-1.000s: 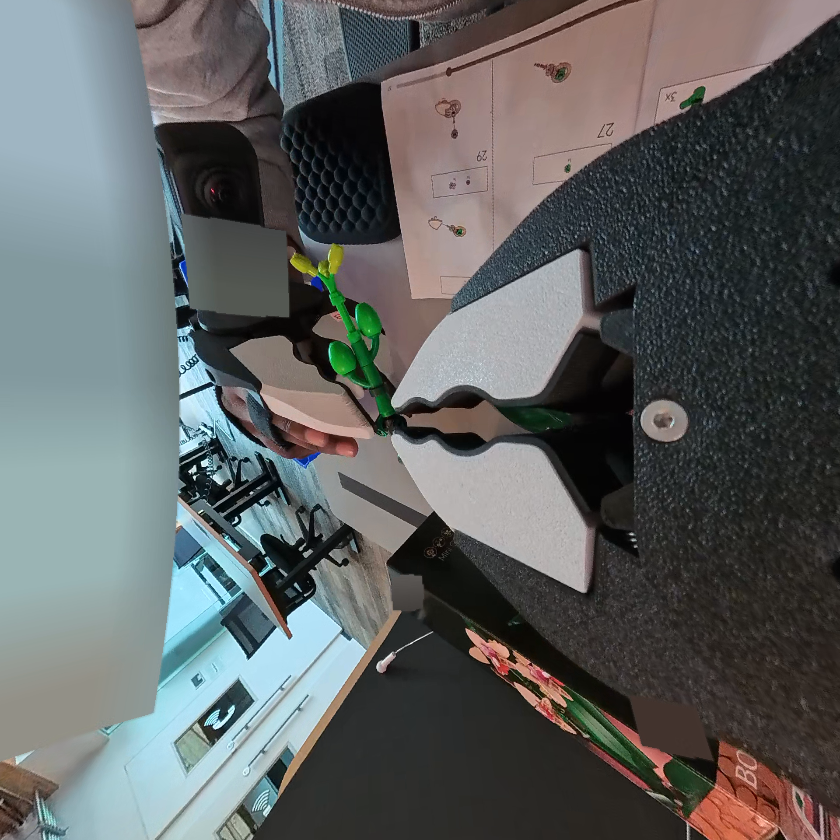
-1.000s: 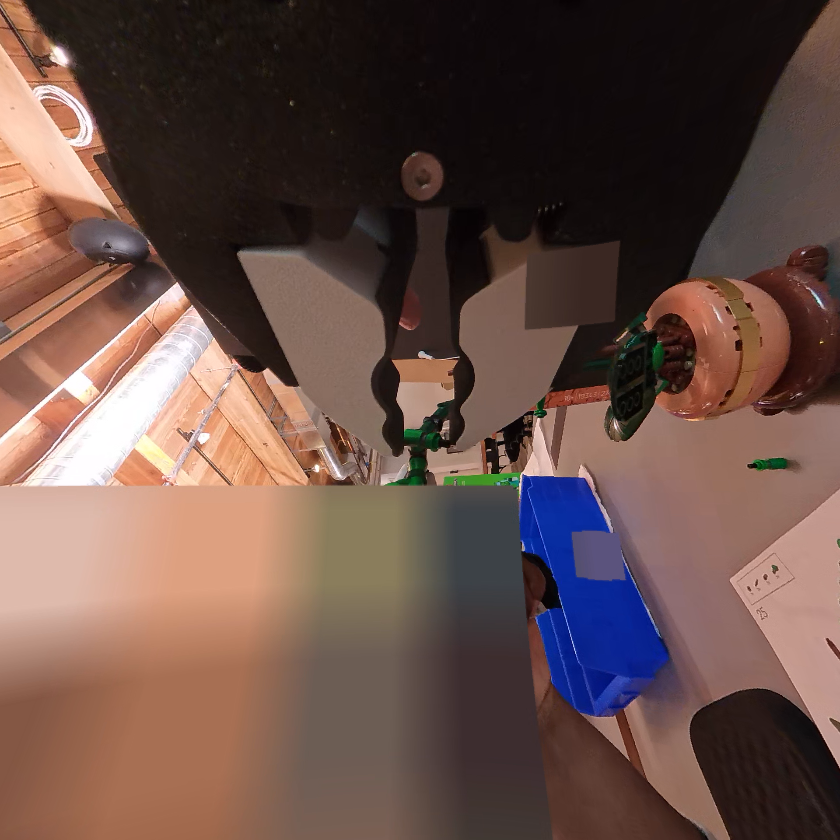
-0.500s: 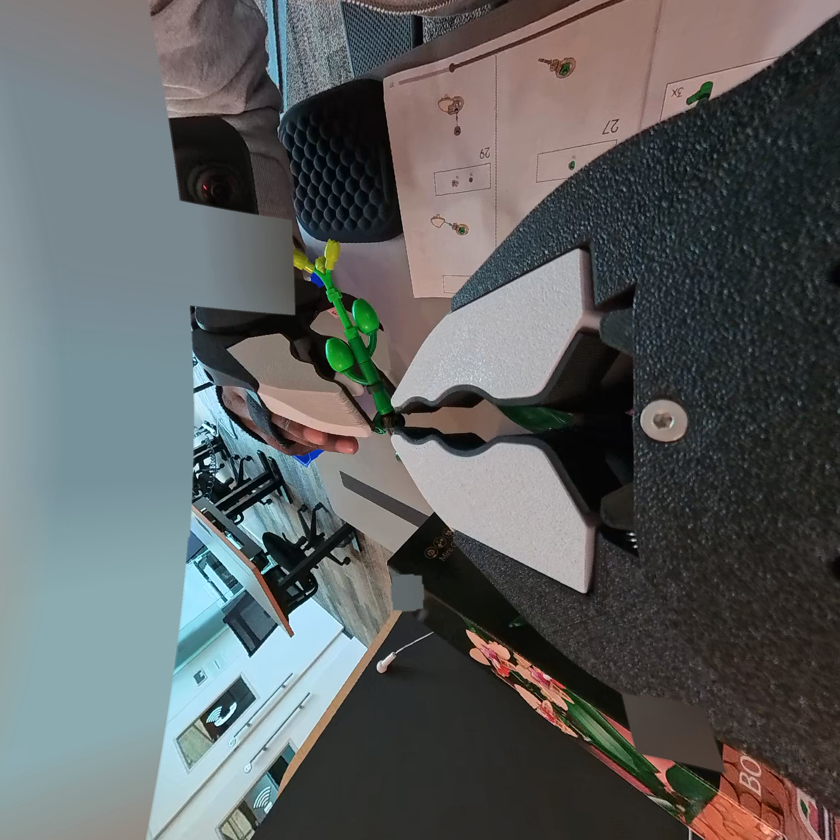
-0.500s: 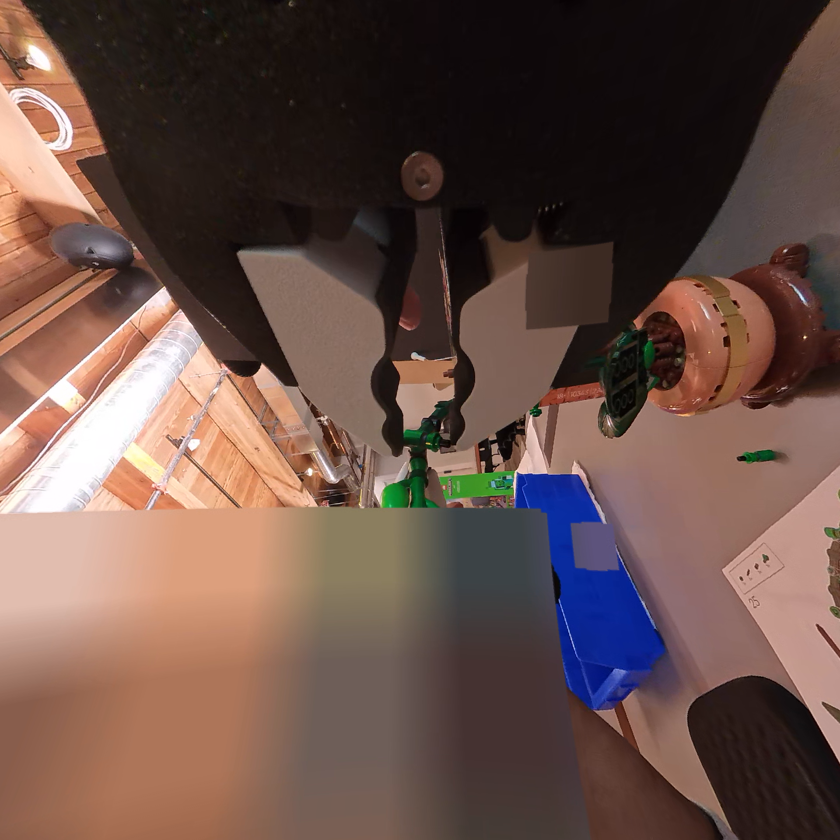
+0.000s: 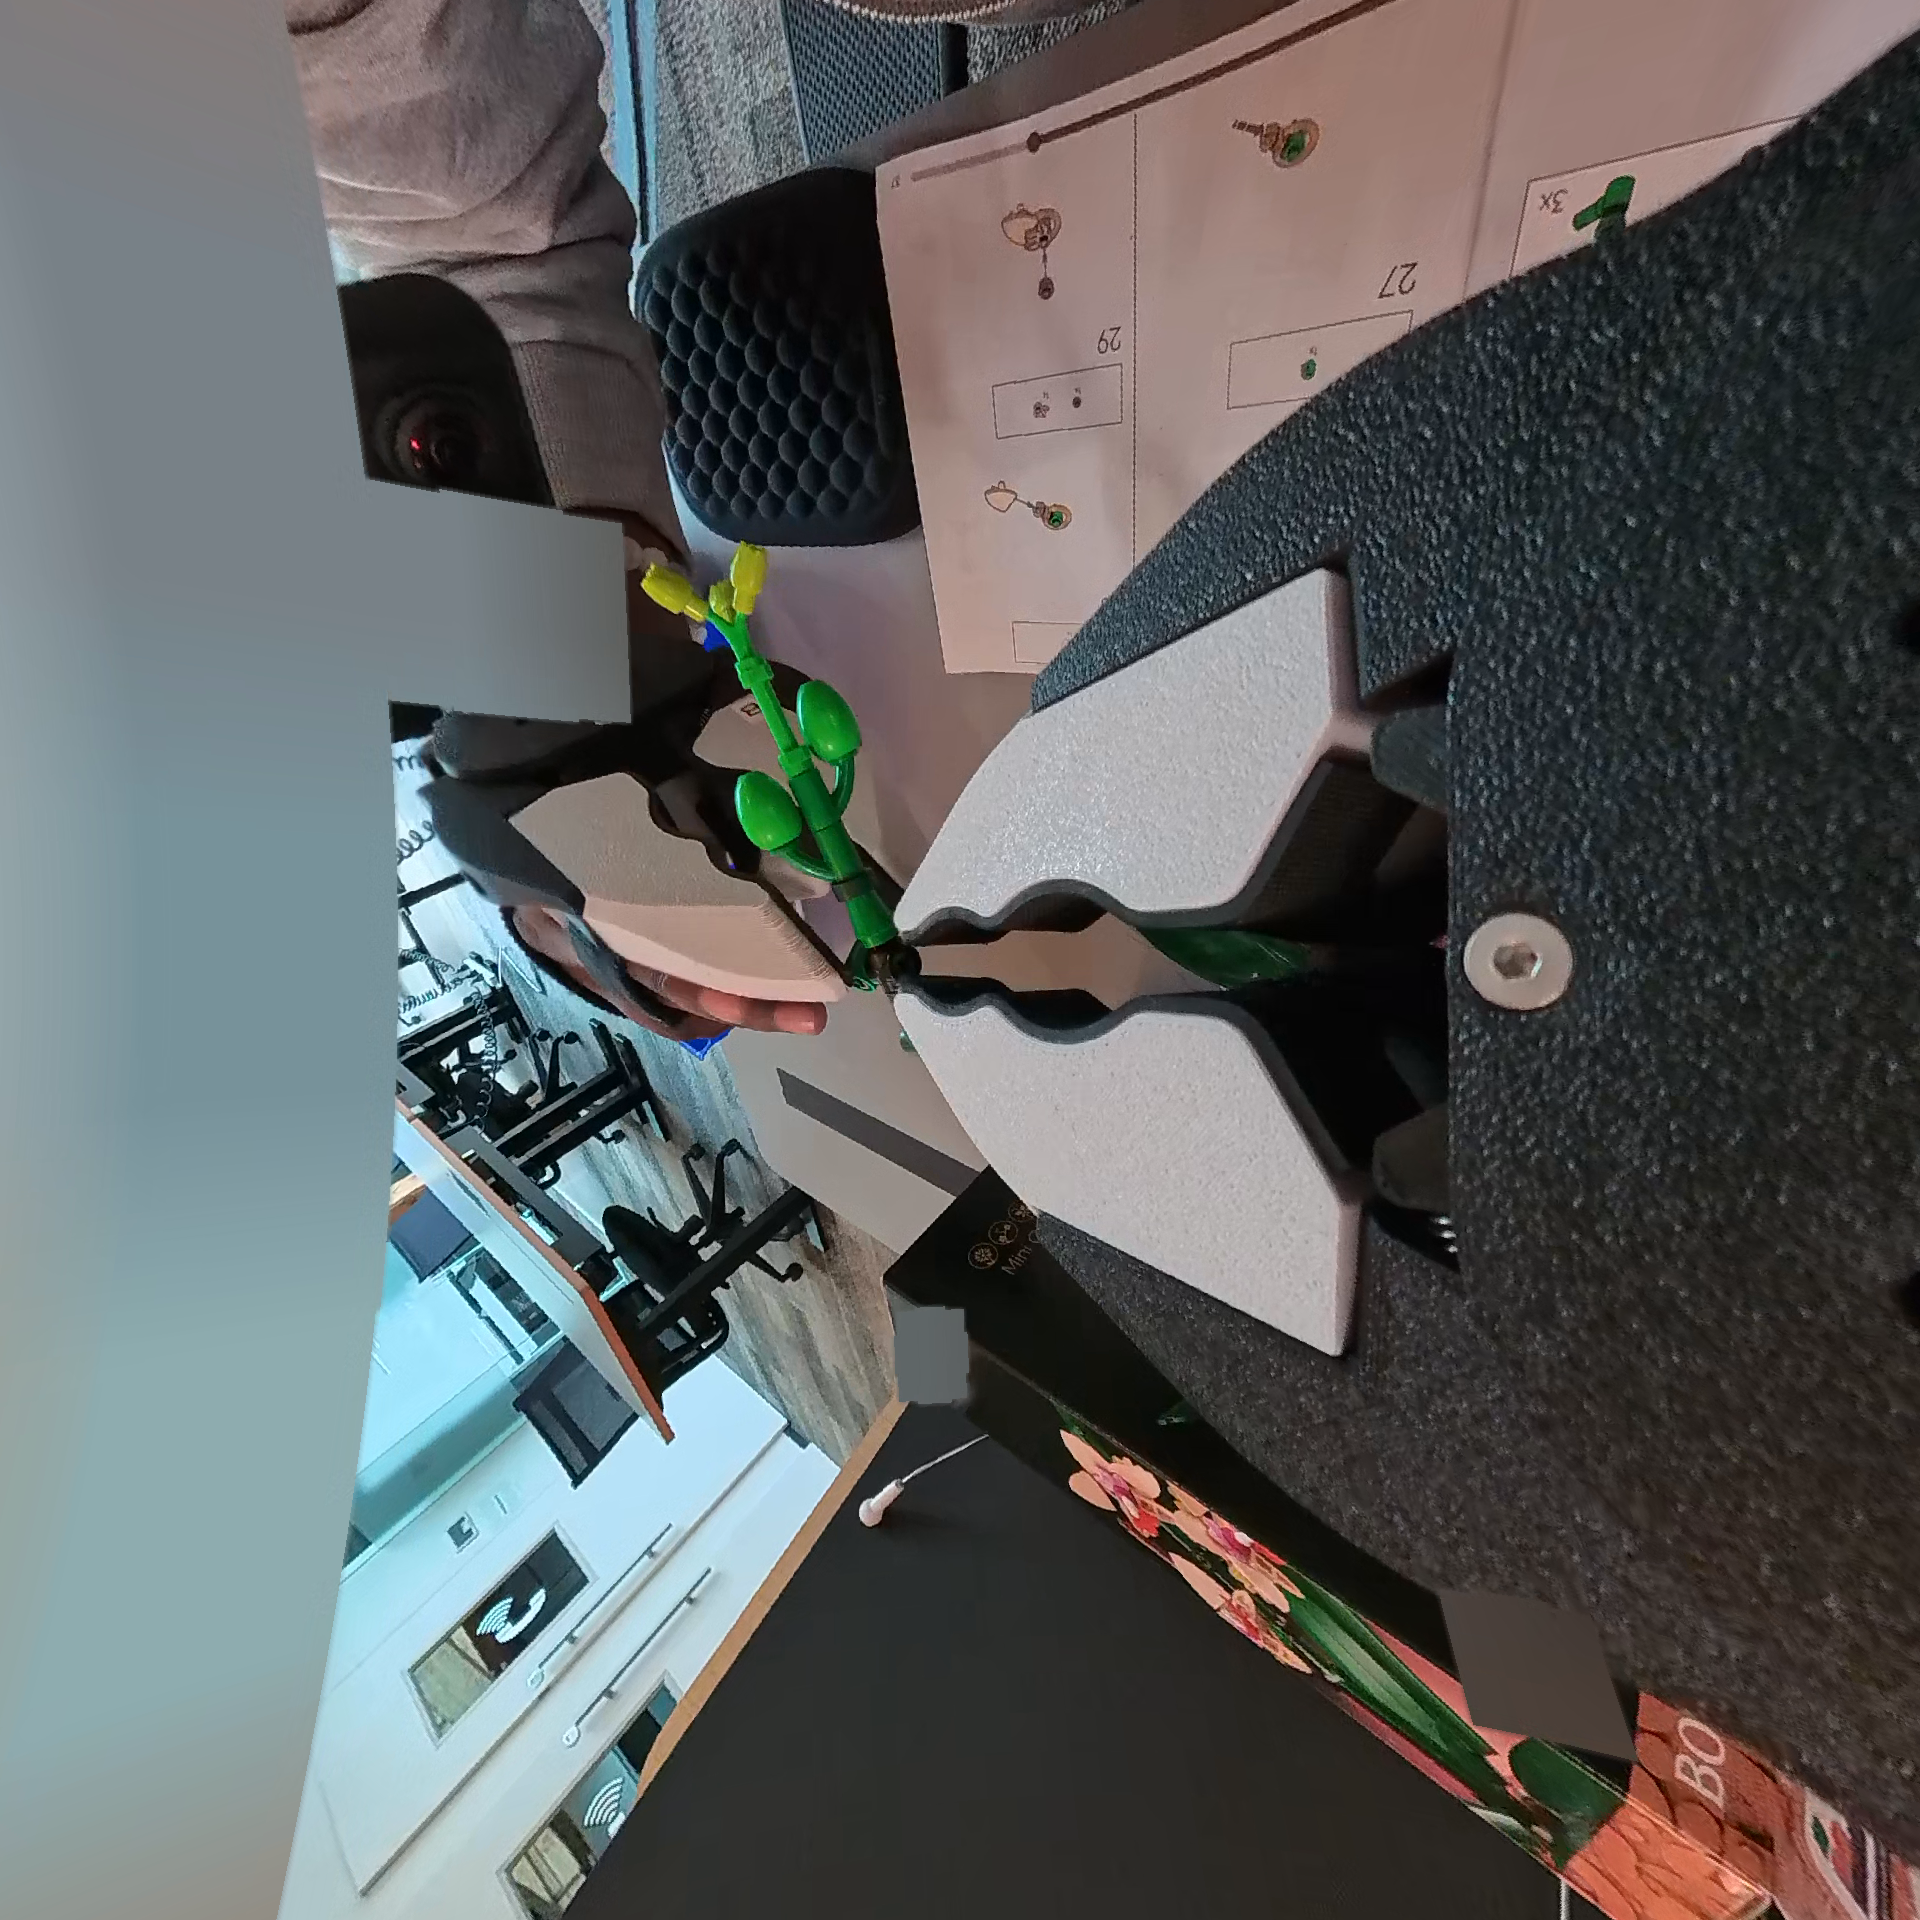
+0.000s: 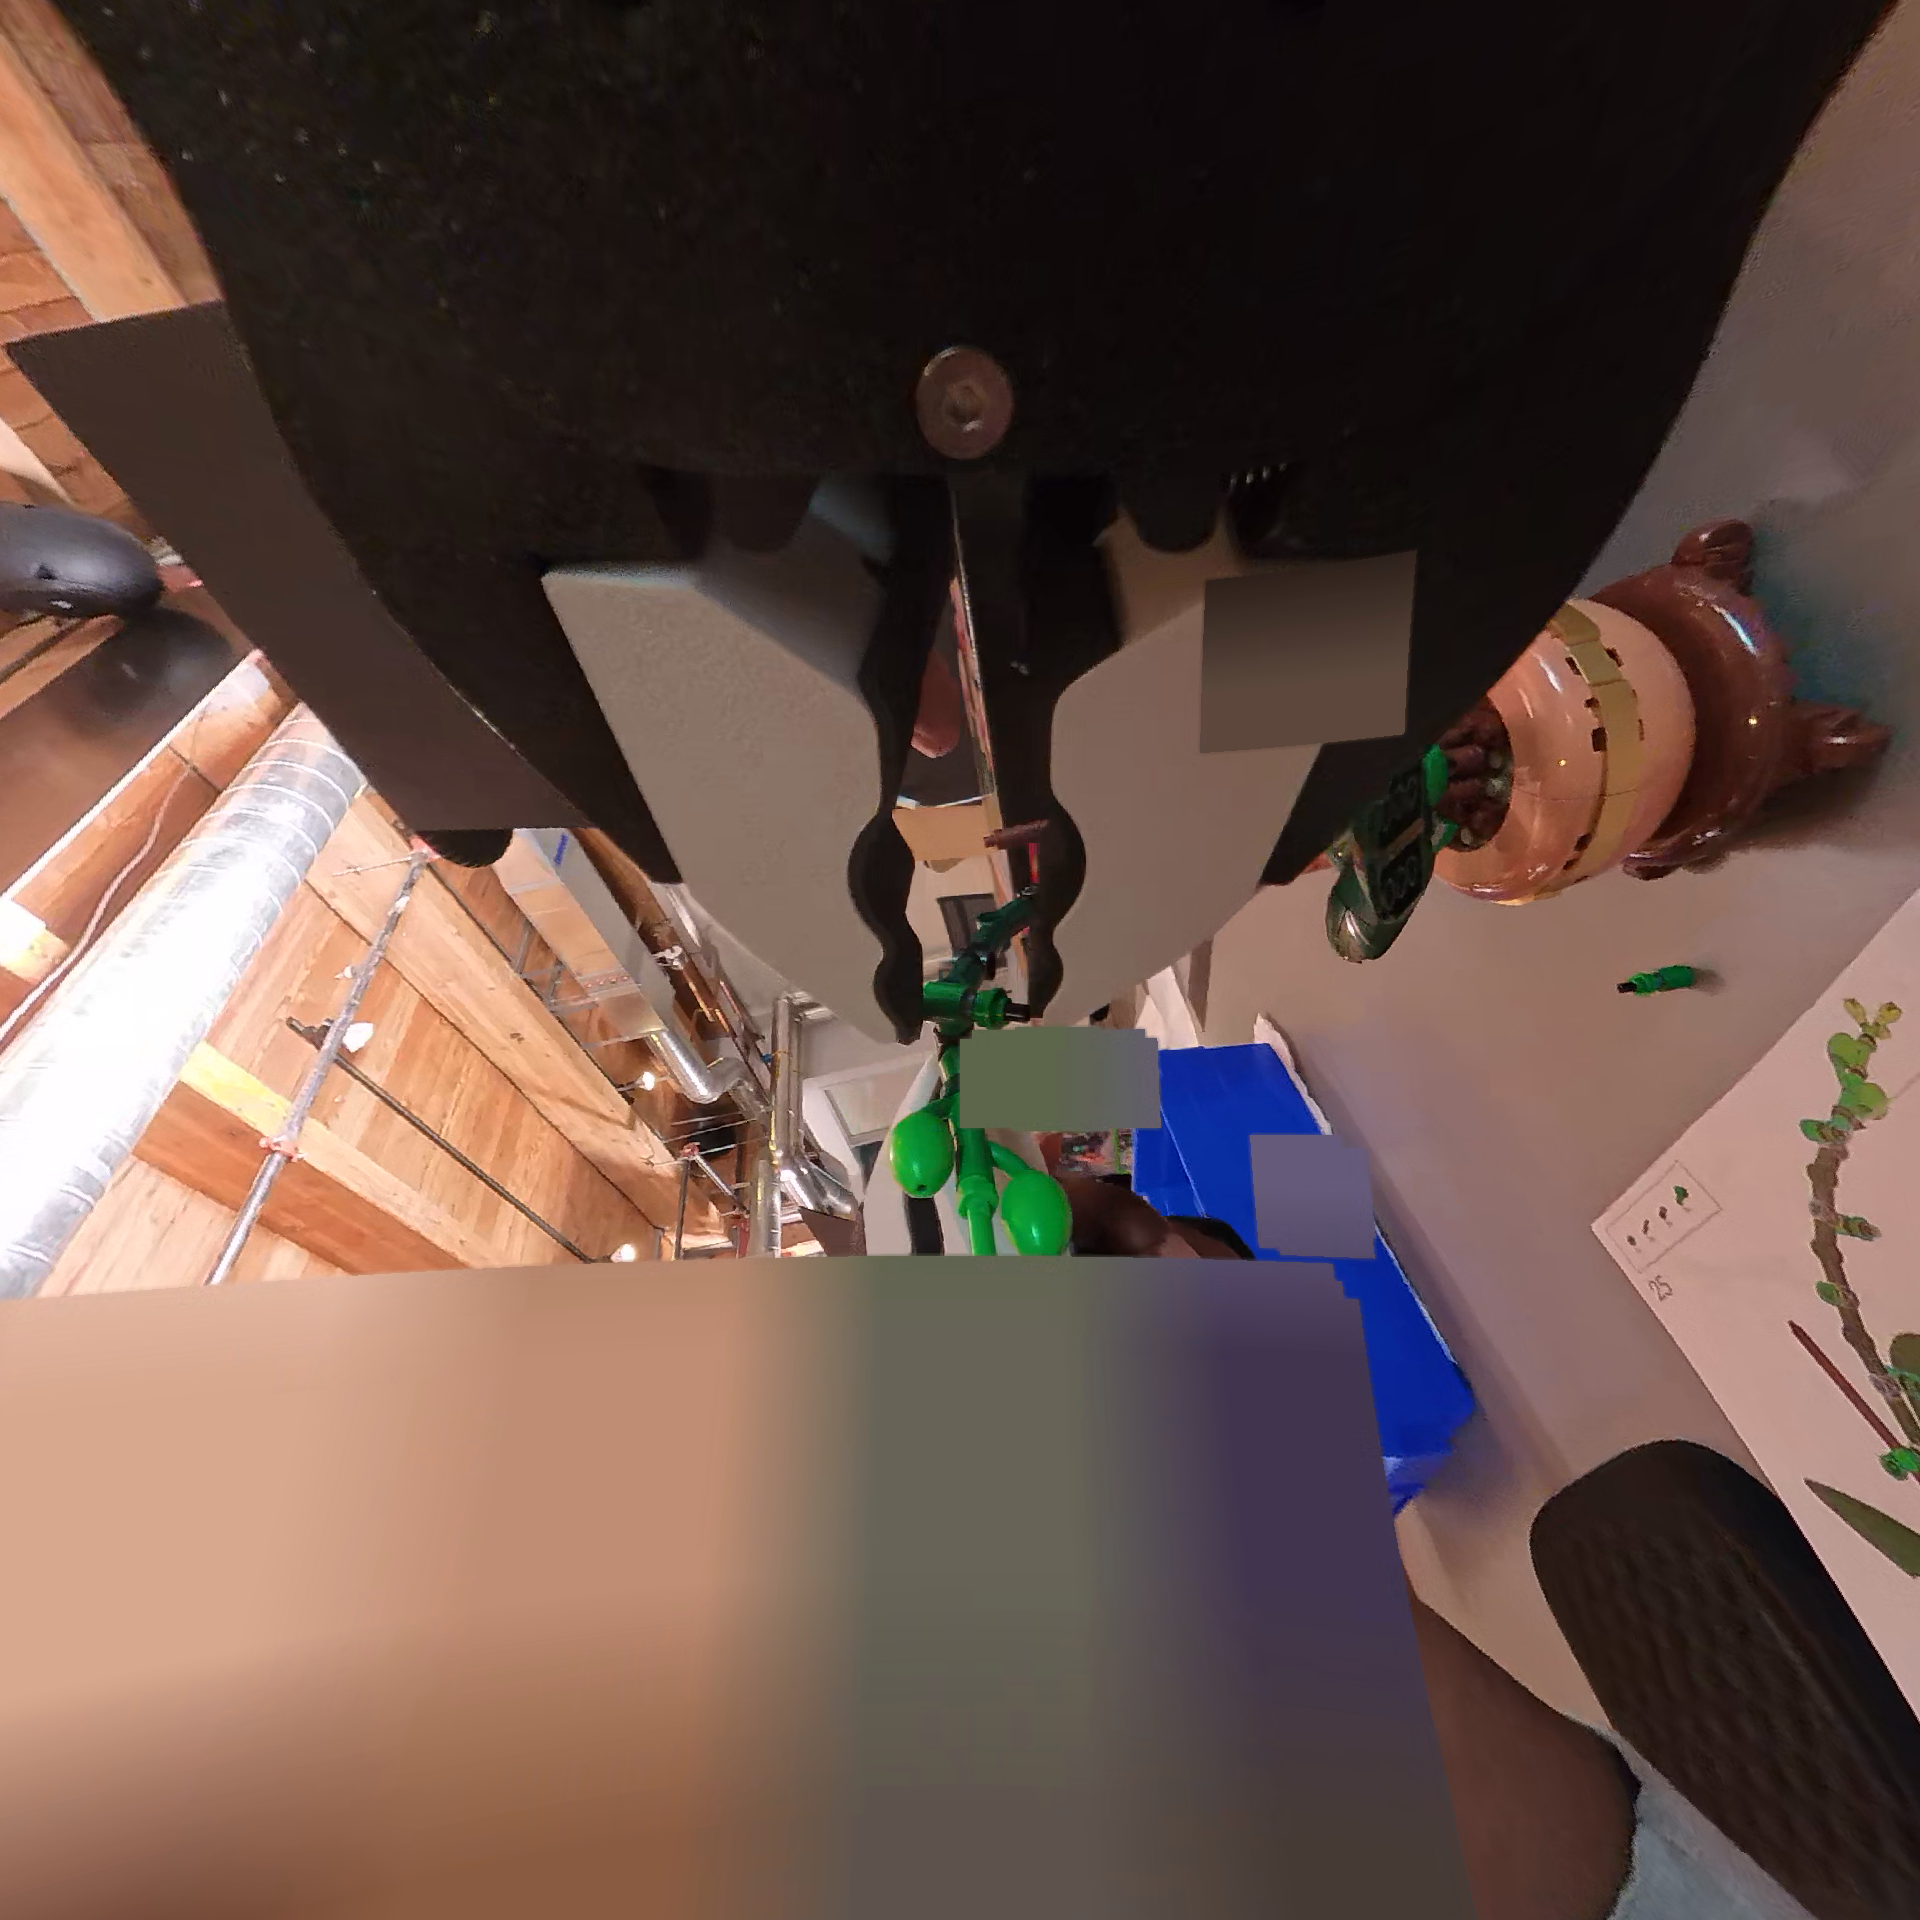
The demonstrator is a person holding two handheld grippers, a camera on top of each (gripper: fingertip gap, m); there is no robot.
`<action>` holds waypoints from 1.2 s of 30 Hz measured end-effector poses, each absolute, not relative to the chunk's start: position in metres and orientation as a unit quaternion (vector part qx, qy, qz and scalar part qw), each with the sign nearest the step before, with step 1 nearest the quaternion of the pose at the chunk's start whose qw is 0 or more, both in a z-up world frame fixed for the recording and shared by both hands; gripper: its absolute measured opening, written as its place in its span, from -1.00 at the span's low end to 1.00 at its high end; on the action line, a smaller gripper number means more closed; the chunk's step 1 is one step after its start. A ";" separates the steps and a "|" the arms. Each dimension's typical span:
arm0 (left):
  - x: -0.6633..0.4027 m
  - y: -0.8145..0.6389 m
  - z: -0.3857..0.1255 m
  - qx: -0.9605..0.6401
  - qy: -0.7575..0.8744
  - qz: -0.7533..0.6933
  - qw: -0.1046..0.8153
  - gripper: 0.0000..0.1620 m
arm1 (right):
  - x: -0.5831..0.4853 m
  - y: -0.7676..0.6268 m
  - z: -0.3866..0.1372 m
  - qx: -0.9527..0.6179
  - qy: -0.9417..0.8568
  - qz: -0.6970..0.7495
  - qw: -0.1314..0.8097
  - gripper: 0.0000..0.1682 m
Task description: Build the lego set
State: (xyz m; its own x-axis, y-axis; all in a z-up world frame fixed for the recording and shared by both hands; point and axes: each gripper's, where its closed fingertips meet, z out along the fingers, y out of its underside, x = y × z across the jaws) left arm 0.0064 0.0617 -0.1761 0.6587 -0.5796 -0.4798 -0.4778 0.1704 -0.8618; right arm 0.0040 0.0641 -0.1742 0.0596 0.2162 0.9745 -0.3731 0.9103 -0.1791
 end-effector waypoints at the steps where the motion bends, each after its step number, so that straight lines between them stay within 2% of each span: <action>1: 0.006 0.062 -0.176 -0.643 0.411 -0.039 0.645 -0.94 | 0.004 0.064 -0.174 0.057 -0.658 0.209 0.721 -0.77; 14: 0.007 0.063 -0.186 -0.649 0.419 -0.030 0.634 -0.95 | 0.002 0.062 -0.174 0.027 -0.688 0.266 0.674 -0.78; 22: 0.012 0.050 -0.163 -0.590 0.422 -0.029 0.688 -0.95 | 0.002 0.060 -0.174 0.016 -0.703 0.281 0.653 -0.78; 36: 0.021 0.051 -0.176 -0.597 0.439 -0.037 0.671 -0.96 | 0.004 0.057 -0.175 -0.049 -0.739 0.358 0.568 -0.78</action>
State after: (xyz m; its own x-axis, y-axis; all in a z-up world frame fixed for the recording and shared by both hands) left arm 0.0207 0.0512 -0.1756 0.6115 -0.5743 -0.5443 -0.4738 0.2852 -0.8332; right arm 0.0035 0.0573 -0.1754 -0.3490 0.4791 0.8054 -0.3339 0.7394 -0.5846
